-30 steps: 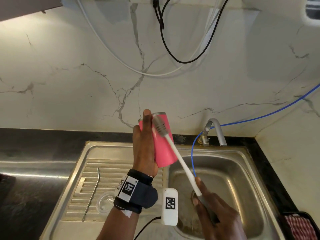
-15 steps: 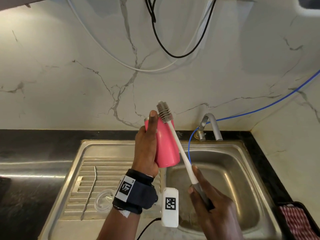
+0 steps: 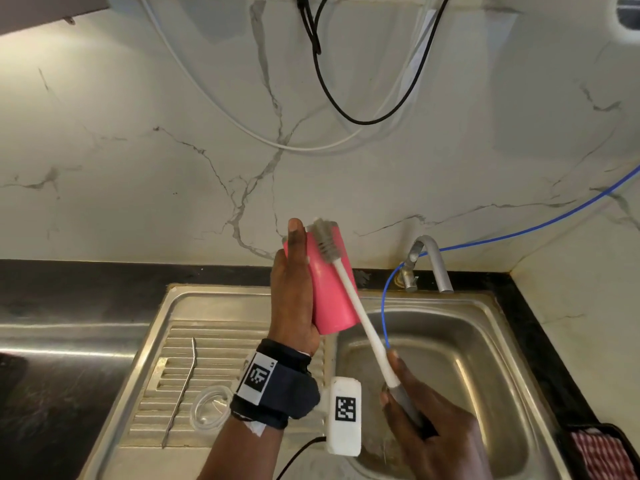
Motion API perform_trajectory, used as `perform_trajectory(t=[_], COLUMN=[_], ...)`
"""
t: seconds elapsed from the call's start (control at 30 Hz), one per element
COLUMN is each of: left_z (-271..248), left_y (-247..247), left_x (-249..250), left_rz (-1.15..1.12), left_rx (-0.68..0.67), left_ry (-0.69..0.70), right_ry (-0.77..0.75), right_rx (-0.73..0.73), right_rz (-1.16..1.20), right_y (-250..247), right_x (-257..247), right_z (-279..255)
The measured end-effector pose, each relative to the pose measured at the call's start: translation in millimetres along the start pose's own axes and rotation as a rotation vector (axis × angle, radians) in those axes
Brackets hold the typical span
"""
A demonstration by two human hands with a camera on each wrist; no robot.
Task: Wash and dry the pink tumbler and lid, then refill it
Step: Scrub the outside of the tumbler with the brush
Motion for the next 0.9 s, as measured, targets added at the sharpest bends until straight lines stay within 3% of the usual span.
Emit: perform_trajectory(t=[0.1, 0.37, 0.53, 0.77, 0.9], left_z=[4, -18, -13, -26, -22], left_y=[-11, 0, -16, -9, -26], left_x=[9, -5, 9, -5, 10], left_rz=[0.007, 0.050, -0.047, -0.047, -0.104], left_rx=[0.045, 0.025, 0.085, 0.080, 0.136], left_ry=[0.048, 0.041, 0.098, 0.087, 0.148], right_ry=[-0.028, -0.058, -0.071, -0.089, -0.118], right_rx=[-0.057, 0.005, -0.136, -0.002, -0.100], right_rz=[0.033, 0.006, -0.012, -0.026, -0.038], right_y=[-4, -3, -17, -14, -19], right_x=[-1, -6, 0, -6, 3], right_z=[-18, -18, -53, -37, -60])
Point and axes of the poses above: each hand's wrist, its own z-axis towards the middle knuckle, its own y-axis out of the palm, x = y × z, the point moved 5 cm from there along z, towards the middle knuckle, and after that the axes turned 2 degrees about -x, right-handed, at the moved point
